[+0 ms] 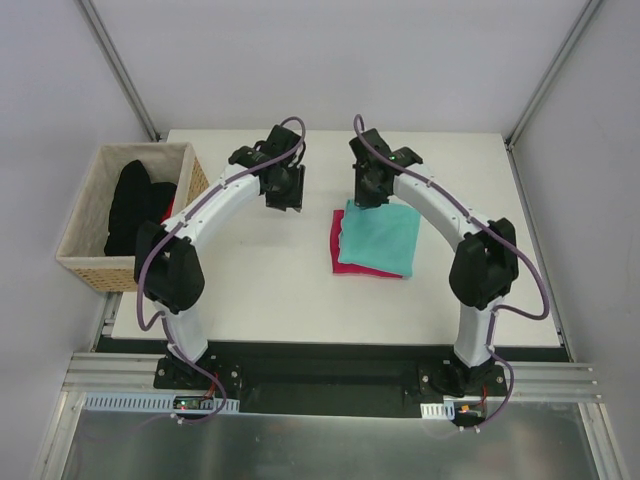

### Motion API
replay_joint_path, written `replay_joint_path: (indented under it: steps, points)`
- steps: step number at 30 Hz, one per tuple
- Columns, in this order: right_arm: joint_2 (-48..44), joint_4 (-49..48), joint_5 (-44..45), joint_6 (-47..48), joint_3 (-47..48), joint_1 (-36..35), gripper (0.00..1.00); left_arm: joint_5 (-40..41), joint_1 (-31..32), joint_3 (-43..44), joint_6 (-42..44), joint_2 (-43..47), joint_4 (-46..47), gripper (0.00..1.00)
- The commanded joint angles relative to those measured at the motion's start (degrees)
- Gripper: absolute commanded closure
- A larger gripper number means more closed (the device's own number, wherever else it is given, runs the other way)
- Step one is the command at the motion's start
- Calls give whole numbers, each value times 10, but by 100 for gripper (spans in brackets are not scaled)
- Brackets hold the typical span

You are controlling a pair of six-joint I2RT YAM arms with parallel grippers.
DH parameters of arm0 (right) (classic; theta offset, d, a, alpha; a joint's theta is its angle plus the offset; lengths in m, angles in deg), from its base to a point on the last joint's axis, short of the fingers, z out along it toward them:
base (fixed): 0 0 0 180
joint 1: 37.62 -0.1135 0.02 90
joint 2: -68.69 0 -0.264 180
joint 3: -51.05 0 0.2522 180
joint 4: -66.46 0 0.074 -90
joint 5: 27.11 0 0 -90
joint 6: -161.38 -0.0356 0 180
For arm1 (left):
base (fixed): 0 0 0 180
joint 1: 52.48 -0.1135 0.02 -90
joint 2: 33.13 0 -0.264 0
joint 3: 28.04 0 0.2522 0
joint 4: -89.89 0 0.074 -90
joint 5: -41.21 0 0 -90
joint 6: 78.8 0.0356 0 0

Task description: Fold and stack the t-shirts

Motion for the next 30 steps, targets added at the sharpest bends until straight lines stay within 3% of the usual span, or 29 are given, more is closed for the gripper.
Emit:
replay_joint_path:
  steps: [1, 30]
  points:
    - [8, -24, 5, -22, -10, -22, 99, 27, -7, 5, 12, 54, -29, 61]
    - [49, -75, -60, -60, -35, -40, 99, 83, -12, 49, 18, 100, -89, 60]
